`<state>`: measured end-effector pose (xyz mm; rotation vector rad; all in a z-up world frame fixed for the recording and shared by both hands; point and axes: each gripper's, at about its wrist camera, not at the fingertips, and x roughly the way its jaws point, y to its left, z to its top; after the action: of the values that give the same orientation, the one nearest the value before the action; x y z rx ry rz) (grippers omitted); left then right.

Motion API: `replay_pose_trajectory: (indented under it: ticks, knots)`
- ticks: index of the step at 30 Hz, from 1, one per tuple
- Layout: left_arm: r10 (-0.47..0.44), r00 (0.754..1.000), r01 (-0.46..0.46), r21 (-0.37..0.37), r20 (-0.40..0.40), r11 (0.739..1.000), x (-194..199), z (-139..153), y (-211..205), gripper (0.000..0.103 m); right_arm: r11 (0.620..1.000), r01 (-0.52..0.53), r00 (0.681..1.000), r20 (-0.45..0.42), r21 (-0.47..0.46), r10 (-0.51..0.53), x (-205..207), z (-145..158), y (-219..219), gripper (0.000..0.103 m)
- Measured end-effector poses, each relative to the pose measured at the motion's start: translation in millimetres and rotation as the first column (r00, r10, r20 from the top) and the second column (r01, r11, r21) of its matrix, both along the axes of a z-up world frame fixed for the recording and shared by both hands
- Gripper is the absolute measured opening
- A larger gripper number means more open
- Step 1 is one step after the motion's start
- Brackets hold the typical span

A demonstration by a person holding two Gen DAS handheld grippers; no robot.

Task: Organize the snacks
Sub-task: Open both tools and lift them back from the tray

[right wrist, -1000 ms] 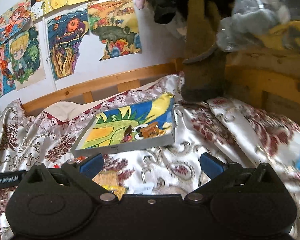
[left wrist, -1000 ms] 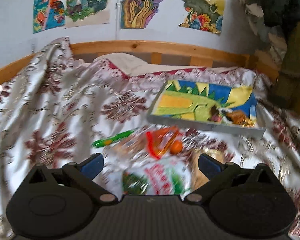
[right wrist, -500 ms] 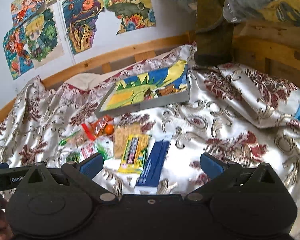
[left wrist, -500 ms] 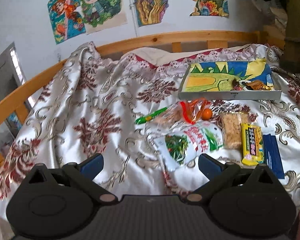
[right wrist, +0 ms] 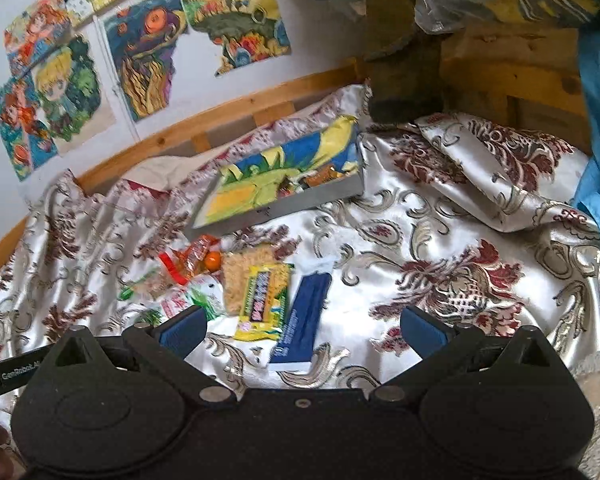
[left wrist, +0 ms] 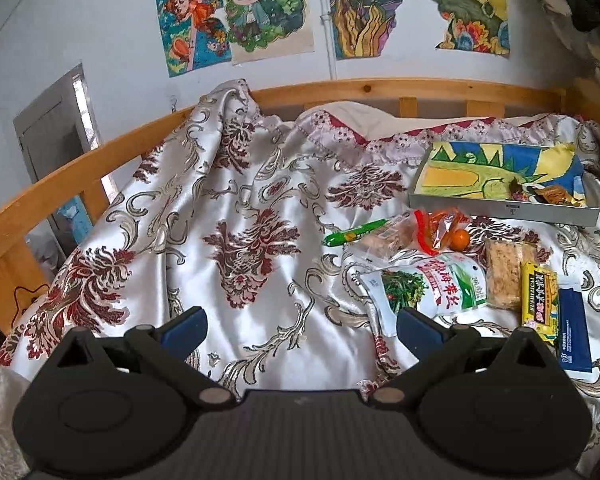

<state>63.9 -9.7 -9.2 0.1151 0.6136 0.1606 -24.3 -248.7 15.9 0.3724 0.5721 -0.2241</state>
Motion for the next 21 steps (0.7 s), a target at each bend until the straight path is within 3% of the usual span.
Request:
replay_pose_trajectory:
  ticks: [7, 11, 21]
  knots:
    - [-0.034, 0.999, 0.034, 0.023, 0.009, 0.999, 3, 3, -9, 0.103, 0.995, -0.043, 0.999, 0.003, -0.095, 0.043, 6, 0, 13, 0.102]
    - [-0.046, 0.999, 0.046, -0.013, 0.004, 0.999, 13, 10, -10, 0.103, 0.990, -0.054, 0.999, -0.006, -0.133, 0.054, 12, -2, 18, 0.102]
    - [-0.096, 0.995, 0.095, -0.027, -0.020, 0.995, 36, 12, -18, 0.103, 0.991, -0.051, 0.999, -0.006, -0.127, 0.050, 17, -3, 18, 0.102]
